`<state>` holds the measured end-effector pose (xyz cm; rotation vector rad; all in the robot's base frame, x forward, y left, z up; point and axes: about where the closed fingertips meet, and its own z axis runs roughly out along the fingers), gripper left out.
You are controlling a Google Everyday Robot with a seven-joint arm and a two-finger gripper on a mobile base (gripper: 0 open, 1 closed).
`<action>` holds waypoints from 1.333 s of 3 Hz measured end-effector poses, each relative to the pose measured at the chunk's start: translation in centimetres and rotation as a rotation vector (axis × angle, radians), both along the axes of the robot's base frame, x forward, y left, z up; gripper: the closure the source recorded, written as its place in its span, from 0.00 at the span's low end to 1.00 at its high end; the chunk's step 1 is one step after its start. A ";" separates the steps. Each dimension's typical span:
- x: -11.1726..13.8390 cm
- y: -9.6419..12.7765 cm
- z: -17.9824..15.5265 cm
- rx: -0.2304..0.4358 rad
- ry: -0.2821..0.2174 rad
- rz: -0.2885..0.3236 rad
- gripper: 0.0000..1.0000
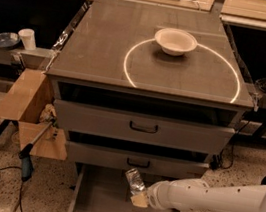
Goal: Pick redbull can from bottom drawer and place on counter
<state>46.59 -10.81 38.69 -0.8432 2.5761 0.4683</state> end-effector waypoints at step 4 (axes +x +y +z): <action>2.5 -1.7 9.5 -0.082 -0.178 0.024 1.00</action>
Offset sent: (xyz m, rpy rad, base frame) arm 0.0394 -0.0028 0.0864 -0.0690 -0.2043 0.0252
